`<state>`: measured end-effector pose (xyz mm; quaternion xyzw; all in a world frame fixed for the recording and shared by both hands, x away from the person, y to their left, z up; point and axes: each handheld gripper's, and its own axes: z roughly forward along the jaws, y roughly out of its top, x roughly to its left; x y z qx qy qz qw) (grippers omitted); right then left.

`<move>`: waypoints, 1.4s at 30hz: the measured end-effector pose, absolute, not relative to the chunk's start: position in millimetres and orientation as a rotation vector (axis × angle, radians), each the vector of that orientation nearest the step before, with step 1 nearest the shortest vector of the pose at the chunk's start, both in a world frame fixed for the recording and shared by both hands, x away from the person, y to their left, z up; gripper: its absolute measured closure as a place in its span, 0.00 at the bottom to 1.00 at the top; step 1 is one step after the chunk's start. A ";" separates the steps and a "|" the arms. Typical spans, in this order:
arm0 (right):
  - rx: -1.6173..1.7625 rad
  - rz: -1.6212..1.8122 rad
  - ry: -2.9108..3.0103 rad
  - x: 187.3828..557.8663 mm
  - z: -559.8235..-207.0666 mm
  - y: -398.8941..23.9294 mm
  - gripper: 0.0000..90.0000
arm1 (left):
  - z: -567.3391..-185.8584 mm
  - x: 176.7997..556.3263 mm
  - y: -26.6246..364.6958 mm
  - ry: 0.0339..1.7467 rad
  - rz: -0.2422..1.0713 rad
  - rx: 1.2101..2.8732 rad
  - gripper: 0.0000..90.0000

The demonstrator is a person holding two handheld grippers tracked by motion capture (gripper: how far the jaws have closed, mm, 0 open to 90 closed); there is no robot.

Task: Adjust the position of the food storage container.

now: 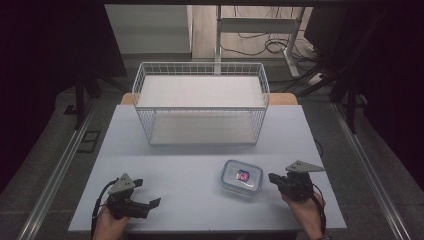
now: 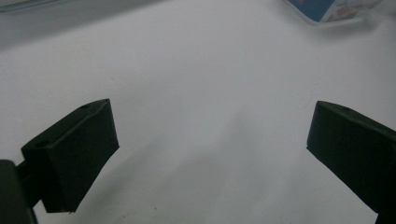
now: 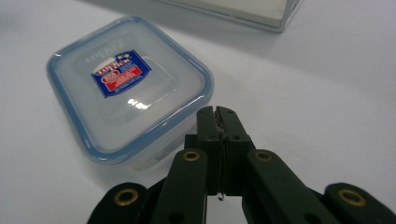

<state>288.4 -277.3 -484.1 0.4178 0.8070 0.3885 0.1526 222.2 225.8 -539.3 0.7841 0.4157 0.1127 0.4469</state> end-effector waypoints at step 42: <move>1.142 1.119 2.568 332.2 -515.4 -170.2 0.99 | -541.1 223.4 227.4 1.065 0.252 1.946 0.02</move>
